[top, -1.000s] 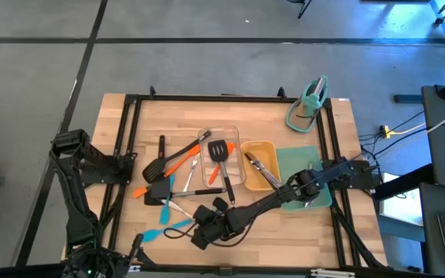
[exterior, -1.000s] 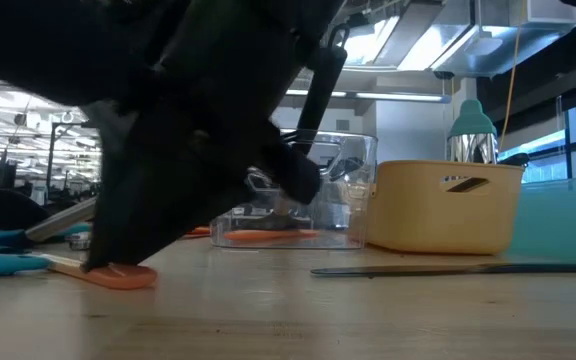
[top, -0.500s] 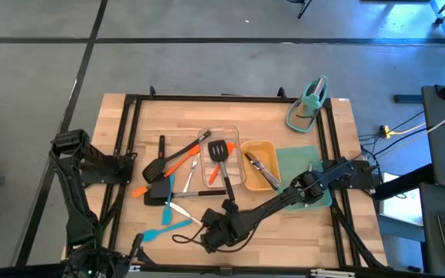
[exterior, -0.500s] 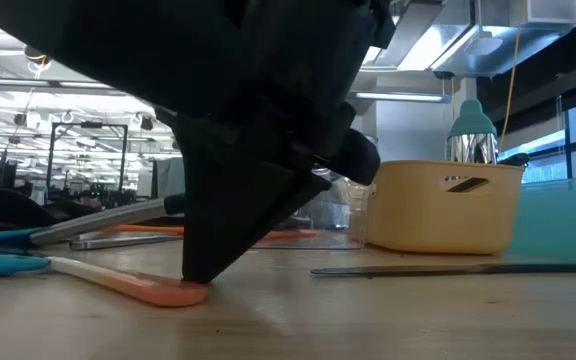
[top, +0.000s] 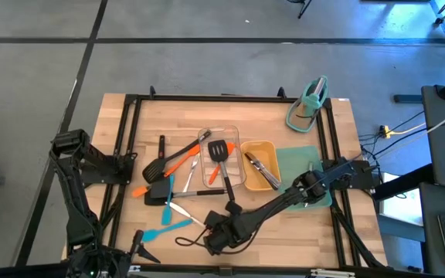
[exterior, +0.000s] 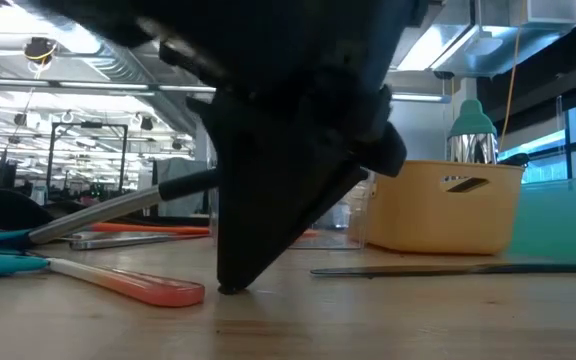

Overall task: Pick & Place Kitchen Items
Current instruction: Put the orange table knife into the yellow bin

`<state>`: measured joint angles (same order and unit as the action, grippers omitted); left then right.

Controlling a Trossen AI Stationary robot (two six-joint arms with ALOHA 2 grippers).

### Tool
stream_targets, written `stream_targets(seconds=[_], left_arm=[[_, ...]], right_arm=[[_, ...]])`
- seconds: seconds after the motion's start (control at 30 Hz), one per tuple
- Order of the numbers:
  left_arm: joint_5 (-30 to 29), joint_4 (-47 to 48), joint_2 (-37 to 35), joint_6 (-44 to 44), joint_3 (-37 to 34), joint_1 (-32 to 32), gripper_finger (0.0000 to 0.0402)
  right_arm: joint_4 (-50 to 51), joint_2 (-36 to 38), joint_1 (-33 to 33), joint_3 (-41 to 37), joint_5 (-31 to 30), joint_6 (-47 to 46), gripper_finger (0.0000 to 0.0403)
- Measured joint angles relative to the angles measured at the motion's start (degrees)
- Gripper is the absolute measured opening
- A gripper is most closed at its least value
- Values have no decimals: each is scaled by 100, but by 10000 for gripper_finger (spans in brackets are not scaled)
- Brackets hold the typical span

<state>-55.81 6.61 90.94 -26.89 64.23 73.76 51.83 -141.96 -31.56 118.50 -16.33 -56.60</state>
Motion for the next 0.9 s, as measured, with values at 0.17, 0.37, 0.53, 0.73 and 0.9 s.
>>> stream_targets(seconds=[0.17, 0.37, 0.53, 0.73, 0.9], left_arm=[[2, 20, 0, 0, 0, 0, 226], [-4, 339, 0, -254, 0, -3, 226], [-16, 1187, 79, -1190, 0, -200, 226], [565, 1720, 384, -1884, -2, -618, 226], [690, 1675, 577, -1749, -2, -876, 226]], right_arm=[[-85, 173, -111, -4, 39, 24, 18], [-143, 503, -259, 0, -281, 67, 18], [-575, 706, -478, 8, -415, 390, 18], [-1467, 785, -747, 17, -451, 1030, 18], [-1915, 785, -977, 20, -446, 1392, 18]])
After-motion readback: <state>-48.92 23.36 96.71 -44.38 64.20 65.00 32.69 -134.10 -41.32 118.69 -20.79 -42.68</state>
